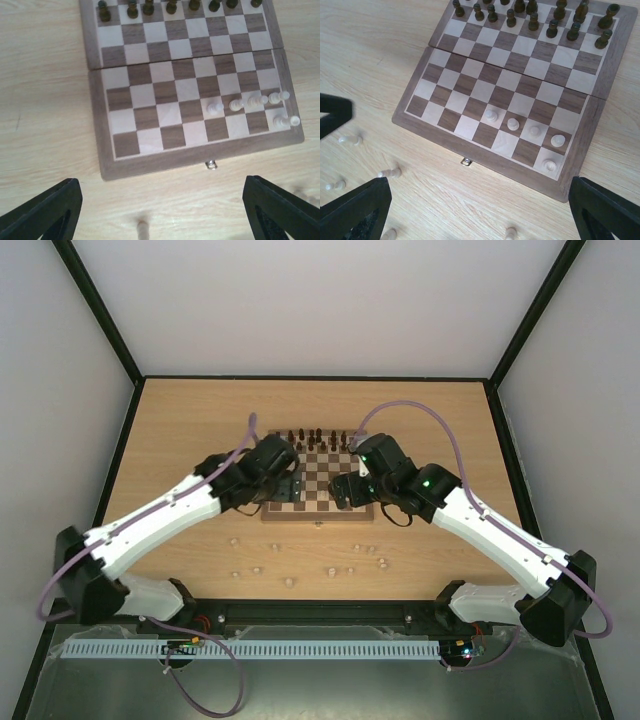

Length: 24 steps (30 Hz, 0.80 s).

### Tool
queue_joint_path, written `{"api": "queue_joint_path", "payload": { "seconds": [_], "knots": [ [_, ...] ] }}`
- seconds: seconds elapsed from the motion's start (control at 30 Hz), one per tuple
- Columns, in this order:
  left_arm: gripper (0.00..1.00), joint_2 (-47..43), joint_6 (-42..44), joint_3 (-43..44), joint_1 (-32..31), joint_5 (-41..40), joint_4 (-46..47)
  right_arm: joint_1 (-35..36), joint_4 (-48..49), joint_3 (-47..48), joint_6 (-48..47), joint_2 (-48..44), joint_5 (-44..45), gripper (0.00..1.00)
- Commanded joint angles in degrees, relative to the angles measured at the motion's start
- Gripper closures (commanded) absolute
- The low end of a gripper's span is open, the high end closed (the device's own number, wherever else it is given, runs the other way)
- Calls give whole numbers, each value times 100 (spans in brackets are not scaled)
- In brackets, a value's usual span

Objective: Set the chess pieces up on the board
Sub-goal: Pick up the chess piece at the center of the board.

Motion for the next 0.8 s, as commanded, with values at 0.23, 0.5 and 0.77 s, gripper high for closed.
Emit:
{"api": "queue_joint_path", "payload": {
  "seconds": [0.23,0.5,0.77],
  "knots": [
    [0,-2435,-905,-1165,-62,-218,179,780,9,137,112,633,-320,4],
    [1,-3731,-891,-1471,-94,-51,603,1715,111,106,468,1106,-118,11],
    [0,-4199,-855,-1604,-93,111,586,2565,-51,707,664,2250,344,29]
  ]
}}
